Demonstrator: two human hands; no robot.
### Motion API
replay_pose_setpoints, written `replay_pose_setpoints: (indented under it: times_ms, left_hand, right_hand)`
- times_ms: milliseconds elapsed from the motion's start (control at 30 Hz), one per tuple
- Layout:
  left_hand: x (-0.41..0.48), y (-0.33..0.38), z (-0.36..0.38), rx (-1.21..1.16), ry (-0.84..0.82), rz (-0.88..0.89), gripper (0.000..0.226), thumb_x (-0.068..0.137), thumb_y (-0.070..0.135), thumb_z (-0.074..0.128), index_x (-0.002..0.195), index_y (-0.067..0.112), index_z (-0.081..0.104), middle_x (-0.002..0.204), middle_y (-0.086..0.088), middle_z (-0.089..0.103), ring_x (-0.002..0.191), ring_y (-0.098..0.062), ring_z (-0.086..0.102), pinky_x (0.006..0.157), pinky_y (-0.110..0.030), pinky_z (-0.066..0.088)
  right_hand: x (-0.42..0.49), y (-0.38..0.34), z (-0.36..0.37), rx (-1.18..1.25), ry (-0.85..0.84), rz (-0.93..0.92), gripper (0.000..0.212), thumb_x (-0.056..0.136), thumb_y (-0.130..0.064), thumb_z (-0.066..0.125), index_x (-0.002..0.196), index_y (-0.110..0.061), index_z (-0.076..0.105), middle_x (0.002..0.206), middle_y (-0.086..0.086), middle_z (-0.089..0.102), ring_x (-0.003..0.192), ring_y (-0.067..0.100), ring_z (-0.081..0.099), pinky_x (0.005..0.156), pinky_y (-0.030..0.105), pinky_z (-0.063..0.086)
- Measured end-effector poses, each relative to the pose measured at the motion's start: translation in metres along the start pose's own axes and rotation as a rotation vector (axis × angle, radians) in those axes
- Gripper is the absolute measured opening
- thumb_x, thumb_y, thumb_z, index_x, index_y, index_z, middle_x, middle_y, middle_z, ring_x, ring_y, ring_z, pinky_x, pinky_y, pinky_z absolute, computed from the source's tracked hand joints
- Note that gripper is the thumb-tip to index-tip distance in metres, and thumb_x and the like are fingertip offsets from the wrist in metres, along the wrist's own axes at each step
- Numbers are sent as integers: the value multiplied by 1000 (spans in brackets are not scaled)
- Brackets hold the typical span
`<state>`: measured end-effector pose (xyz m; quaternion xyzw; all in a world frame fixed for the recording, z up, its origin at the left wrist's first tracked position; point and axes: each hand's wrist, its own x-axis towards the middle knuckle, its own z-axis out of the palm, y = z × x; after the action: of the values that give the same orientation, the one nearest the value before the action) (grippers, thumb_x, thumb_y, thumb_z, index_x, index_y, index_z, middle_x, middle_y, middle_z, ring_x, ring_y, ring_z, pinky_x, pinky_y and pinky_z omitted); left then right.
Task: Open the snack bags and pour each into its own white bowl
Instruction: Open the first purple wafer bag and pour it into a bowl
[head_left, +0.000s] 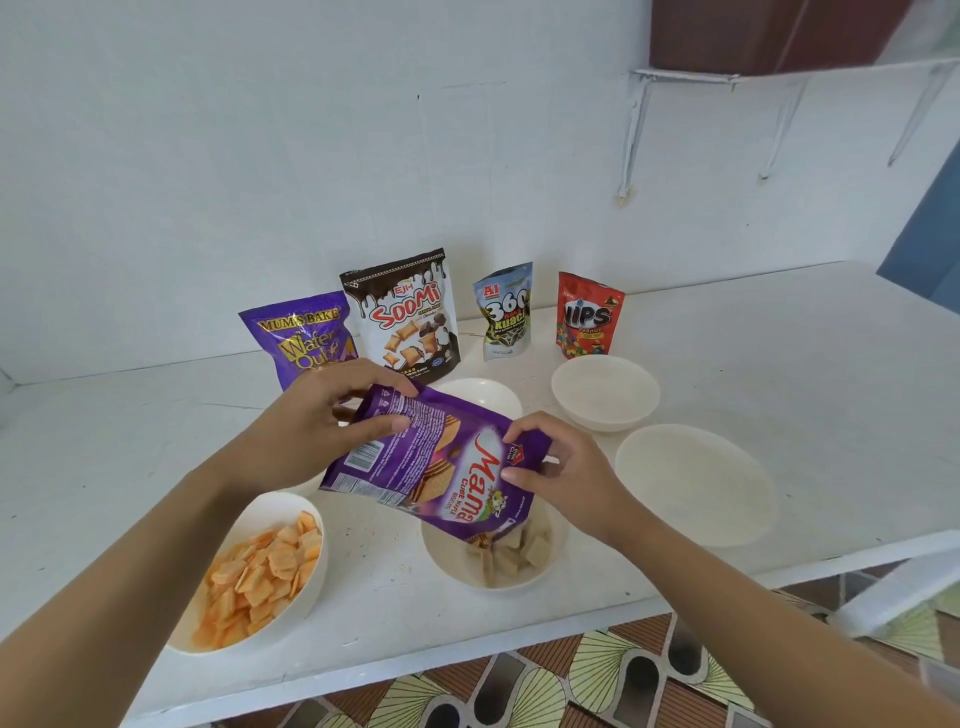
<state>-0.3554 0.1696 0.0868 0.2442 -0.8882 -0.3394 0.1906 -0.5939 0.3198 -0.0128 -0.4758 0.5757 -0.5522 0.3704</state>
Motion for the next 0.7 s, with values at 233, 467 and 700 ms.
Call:
replay_pose_setpoints:
  times_ms: [233,467,700]
  left_hand:
    - [5,2,-3,23,-44,28,31,85,54,67,113,45,61,117,31,59,114,6,58,76,-12,56]
    - [6,5,-8,-28,-27,25,32,84,42,70,112,53,59,116,30,60,115,2,60,75,-16,58]
    - [13,15,-8,74,-48,47,40,81,52,70,119,44,59,118,21,61,111,-2,62,77,-21,60]
  right_hand:
    - [3,0,-1,-65,27,-28,31,84,-12,78,100,-32,61,111,-11,66,111,16,63,80,38,62]
    - [6,-7,-1,-124,39,-49,29,82,-17,79,98,-32,61,109,-15,66,109,13,63,78,30,62]
    - [3,-8,-5,-186,-33,-10,23,82,-19,79,93,-30,62,110,-12,67,108,17,64,81,32,62]
